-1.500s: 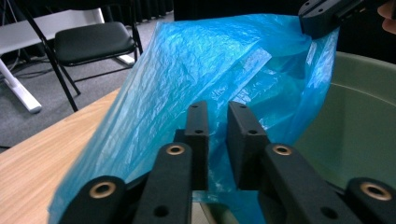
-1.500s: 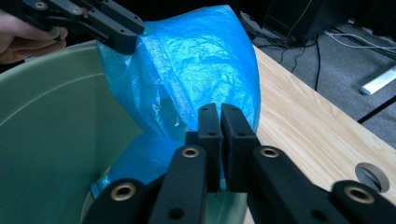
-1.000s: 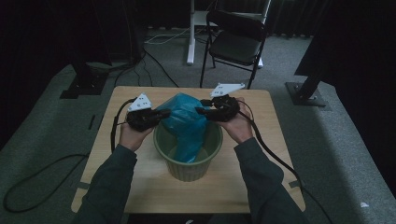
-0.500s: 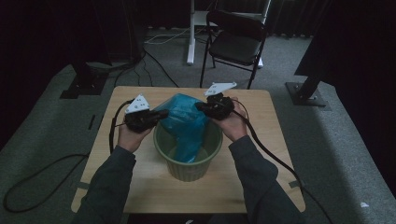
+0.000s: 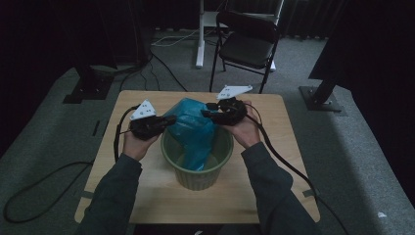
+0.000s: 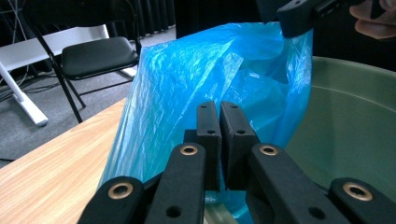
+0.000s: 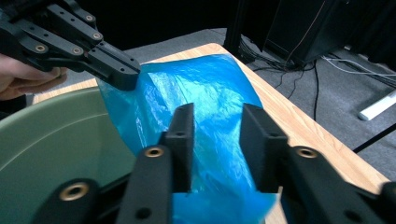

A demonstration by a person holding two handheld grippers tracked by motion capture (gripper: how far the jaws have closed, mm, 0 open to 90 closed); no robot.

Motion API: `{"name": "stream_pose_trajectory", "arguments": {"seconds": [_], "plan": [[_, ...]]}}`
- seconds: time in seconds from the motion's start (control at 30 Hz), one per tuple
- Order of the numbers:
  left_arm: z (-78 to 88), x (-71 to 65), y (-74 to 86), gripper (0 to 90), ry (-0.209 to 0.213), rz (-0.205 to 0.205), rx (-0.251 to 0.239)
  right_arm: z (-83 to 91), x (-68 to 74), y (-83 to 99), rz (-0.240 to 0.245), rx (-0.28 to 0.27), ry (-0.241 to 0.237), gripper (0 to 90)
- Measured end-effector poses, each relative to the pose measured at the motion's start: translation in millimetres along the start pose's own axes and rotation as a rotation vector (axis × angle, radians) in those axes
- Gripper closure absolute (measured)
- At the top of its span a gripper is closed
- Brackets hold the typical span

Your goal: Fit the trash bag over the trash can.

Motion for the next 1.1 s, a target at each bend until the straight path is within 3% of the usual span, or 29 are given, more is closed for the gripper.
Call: {"name": "stream_pose_trajectory", "arguments": {"seconds": [0.43, 0.57, 0.63, 0.7, 0.8, 0.9, 1.1], "plan": [[-2.2, -6.4, -2.5, 86.9, 0.014, -0.030, 0.000, -14.4, 15.9, -7.8, 0.109, 0.040, 0.033, 46.1], [-2.2, -7.6, -2.8, 87.0, 0.015, -0.036, 0.000, -21.7, 18.4, -7.9, 0.145, 0.085, 0.076, 49.9], [-2.3, -7.8, -2.8, 87.0, 0.015, -0.037, 0.000, -25.3, 17.7, -7.6, 0.157, 0.111, 0.104, 59.6], [-2.3, -7.8, -2.6, 87.0, 0.015, -0.037, 0.002, -27.5, 13.9, -7.1, 0.146, 0.132, 0.143, 73.9], [-1.7, -6.9, -2.0, 86.6, 0.014, -0.037, 0.002, -26.4, 5.1, -6.8, 0.074, 0.133, 0.158, 89.4], [-0.8, -5.4, -0.7, 85.9, 0.010, -0.032, 0.002, -20.5, 0.8, -6.6, 0.035, 0.114, 0.167, 90.0], [3.7, -1.9, 3.4, 85.1, -0.001, -0.018, -0.005, -8.2, -4.1, -1.9, 0.006, 0.111, 0.189, 90.0]]}}
Point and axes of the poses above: each handheld gripper's, and its own axes: z roughly backward along the jaws, y roughly out of its underside, x roughly to its left, the point moved 2 cm from there along -z, roughly forward along the jaws, and after that the axes turned 3 degrees about -y, right-handed, at the moved point
